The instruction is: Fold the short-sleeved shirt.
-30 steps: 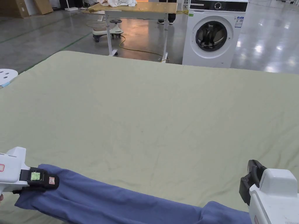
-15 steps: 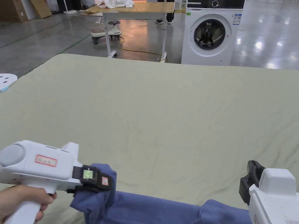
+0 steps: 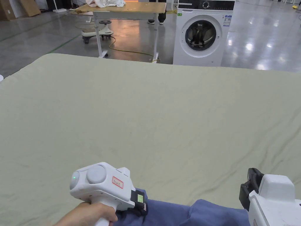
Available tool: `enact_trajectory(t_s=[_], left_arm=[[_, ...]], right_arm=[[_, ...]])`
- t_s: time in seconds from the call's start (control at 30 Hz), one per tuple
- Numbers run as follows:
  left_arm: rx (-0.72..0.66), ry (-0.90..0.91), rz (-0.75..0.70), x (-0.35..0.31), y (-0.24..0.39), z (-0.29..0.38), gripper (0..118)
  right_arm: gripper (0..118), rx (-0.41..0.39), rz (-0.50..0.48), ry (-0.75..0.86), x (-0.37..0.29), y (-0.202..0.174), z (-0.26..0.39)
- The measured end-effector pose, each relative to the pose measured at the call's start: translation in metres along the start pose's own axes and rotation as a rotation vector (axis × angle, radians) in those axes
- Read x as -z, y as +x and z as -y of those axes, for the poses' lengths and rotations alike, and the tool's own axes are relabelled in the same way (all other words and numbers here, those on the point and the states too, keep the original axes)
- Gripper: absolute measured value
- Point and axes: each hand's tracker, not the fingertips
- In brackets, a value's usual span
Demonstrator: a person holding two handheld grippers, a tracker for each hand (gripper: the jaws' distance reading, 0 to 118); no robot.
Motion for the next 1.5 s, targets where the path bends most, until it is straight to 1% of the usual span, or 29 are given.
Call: enact_trajectory(t_s=[0.1,0.17,0.2,0.27,0.33,0.37,0.5,0.53,0.57,0.63,0.7,0.77,0.83,0.97,1.1,1.37,1.4,1.47,1.5], left_arm=[[0.002,0.009,-0.025,0.008,0.006,0.001,5],[0.007,0.002,-0.038,0.010,0.008,0.002,8],[0.009,-0.002,-0.039,0.010,0.008,0.002,12],[0.013,-0.015,-0.010,0.006,0.007,0.000,32],[0.019,-0.011,0.055,-0.006,0.010,0.003,51],[0.020,0.003,0.068,-0.012,0.011,0.003,54],[0.002,0.079,0.181,-0.042,0.007,0.005,53],[0.013,0.097,0.198,-0.048,0.005,0.006,48],[0.024,0.111,0.197,-0.052,0.003,0.008,40],[0.049,0.136,0.160,-0.053,-0.001,0.011,16],[0.061,0.139,0.091,-0.044,-0.003,0.013,15],[0.086,0.083,0.053,-0.029,-0.004,0.018,14],[0.129,0.014,0.047,-0.011,0.002,0.028,10],[0.199,-0.071,0.113,0.016,0.016,0.049,10],[0.243,-0.066,0.090,0.033,0.023,0.062,10],[0.283,-0.007,0.122,0.031,0.020,0.067,11],[0.291,0.002,0.132,0.027,0.018,0.069,11],[0.298,0.007,0.139,0.014,0.015,0.069,20],[0.307,0.040,0.156,0.001,0.011,0.070,26]], right_arm=[[2,0.002,0.003,-0.007,0.000,0.000,0.001],[2,0.000,0.002,-0.011,-0.001,0.000,0.002],[2,-0.001,0.001,-0.012,-0.001,0.000,0.002],[2,-0.004,0.002,-0.013,-0.001,0.000,0.003],[2,-0.005,-0.001,-0.016,-0.001,0.000,0.003],[2,-0.007,-0.002,-0.016,-0.002,0.001,0.003],[2,-0.013,-0.001,-0.015,-0.004,0.002,0.001],[2,-0.010,0.000,-0.013,-0.005,0.003,0.001],[2,-0.010,0.002,-0.011,-0.006,0.003,0.001],[2,-0.008,0.004,-0.009,-0.007,0.003,0.001],[2,-0.010,0.002,-0.007,-0.008,0.003,0.001],[2,-0.017,0.002,-0.009,-0.008,0.003,0.001],[2,-0.018,0.002,-0.010,-0.008,0.003,0.002],[2,-0.019,0.007,-0.015,-0.011,0.004,0.004],[2,-0.017,0.010,-0.022,-0.012,0.006,0.006],[2,-0.012,0.009,-0.019,-0.011,0.004,0.007],[2,-0.011,0.005,-0.021,-0.011,0.003,0.008],[2,-0.007,0.000,-0.016,-0.010,0.002,0.009],[2,-0.008,-0.002,-0.014,-0.010,0.001,0.008]])
